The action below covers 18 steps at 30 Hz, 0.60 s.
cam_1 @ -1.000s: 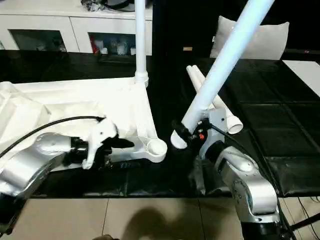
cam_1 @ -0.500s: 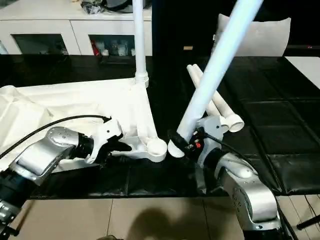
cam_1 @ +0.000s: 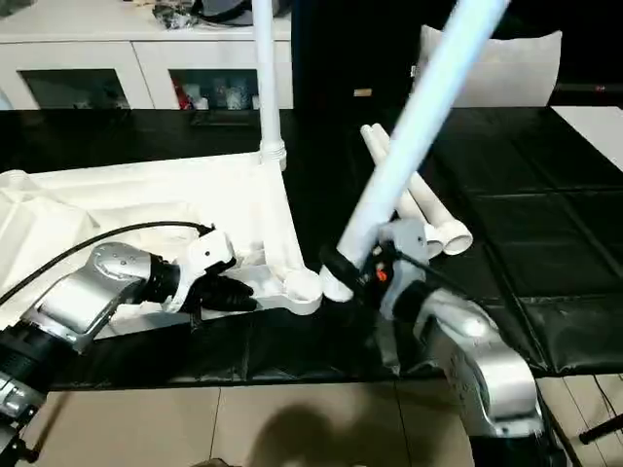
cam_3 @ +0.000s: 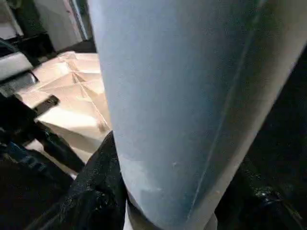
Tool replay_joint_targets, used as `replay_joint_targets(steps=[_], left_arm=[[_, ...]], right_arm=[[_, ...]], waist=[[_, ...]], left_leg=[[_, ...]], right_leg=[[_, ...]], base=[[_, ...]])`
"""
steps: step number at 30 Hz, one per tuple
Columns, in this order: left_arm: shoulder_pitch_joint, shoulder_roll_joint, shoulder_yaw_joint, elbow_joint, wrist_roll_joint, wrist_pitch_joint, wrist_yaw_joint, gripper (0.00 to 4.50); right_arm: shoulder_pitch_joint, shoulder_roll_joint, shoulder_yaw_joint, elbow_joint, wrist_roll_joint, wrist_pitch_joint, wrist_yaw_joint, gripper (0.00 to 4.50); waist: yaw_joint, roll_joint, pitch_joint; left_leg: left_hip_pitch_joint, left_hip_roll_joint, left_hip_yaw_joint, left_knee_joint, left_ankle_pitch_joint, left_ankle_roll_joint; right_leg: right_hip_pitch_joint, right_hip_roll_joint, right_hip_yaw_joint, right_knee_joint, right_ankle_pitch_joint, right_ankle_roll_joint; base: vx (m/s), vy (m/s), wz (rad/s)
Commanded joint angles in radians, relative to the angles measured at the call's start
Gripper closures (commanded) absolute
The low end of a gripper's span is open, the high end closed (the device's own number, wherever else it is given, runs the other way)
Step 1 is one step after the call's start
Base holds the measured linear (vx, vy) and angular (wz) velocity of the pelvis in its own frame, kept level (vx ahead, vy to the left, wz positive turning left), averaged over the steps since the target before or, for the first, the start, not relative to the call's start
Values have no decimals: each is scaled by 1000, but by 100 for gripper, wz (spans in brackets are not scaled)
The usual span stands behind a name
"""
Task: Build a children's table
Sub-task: Insert table leg to table base
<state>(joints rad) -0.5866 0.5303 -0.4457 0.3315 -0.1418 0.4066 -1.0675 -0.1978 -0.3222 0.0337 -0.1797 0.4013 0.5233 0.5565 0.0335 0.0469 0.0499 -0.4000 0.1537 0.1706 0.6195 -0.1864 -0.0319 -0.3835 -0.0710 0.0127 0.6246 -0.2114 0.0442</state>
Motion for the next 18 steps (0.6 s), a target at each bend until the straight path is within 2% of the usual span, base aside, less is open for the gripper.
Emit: replay_joint_targets(steps=[1, 3, 7, 11, 13, 14, 15, 16, 18], left_arm=[[-8, 3, 18, 9, 6, -18, -15, 400], [-3, 9, 15, 11, 11, -27, -27, 419], [5, 24, -7, 24, 47, -62, -33, 448], [17, 36, -22, 20, 72, -128, -51, 450], [28, 37, -13, 3, 57, -136, -72, 450], [33, 36, -8, -5, 50, -144, -78, 450], [37, 35, -3, -10, 45, -151, -84, 450], [41, 34, 3, -17, 40, -138, -84, 450], [50, 29, 16, -24, 30, -112, -86, 450]], right_arm=[[-26, -8, 15, 3, 15, 25, 23, 259], [-61, -8, 23, 16, 30, 49, 45, 259], [-117, -8, 40, 45, 43, 72, 87, 259], [-154, -35, 91, 83, 16, 80, 141, 259], [-168, -41, 109, 106, 7, 79, 160, 259], [-172, -40, 112, 115, 5, 77, 163, 259], [-176, -38, 113, 124, 3, 75, 168, 259], [-179, -35, 114, 133, -1, 69, 170, 259], [-180, -32, 119, 147, -5, 60, 175, 259]], waist=[[3, 5, -65], [3, 0, -65], [3, 0, -65], [3, -3, -66], [5, -10, -66], [4, -8, -66], [4, -14, -65], [6, -11, -66], [7, -13, -66]], left_leg=[[34, 55, -21, -90, -233, -24], [33, 55, -20, -89, -224, -17], [31, 56, -20, -89, -217, -12], [31, 57, -19, -87, -198, -10], [29, 56, -18, -85, -182, -2], [30, 56, -17, -86, -181, 0], [29, 57, -16, -85, -176, 5], [30, 58, -15, -83, -169, 7], [31, 58, -15, -84, -166, 12]], right_leg=[[27, -53, 16, -65, -65, -281], [28, -53, 16, -64, -55, -286], [29, -55, 15, -64, -59, -288], [30, -56, 15, -61, -36, -290], [32, -57, 15, -59, -30, -295], [31, -57, 15, -59, -32, -297], [30, -58, 15, -62, -34, -299], [30, -59, 16, -59, -31, -300], [28, -57, 15, -60, -37, -302]], base=[[0, 0, 0], [0, 0, 0], [0, 0, 0], [0, 0, 0], [0, 0, 0], [0, 0, 0], [0, 0, 0], [0, 0, 0], [0, 0, 0]])
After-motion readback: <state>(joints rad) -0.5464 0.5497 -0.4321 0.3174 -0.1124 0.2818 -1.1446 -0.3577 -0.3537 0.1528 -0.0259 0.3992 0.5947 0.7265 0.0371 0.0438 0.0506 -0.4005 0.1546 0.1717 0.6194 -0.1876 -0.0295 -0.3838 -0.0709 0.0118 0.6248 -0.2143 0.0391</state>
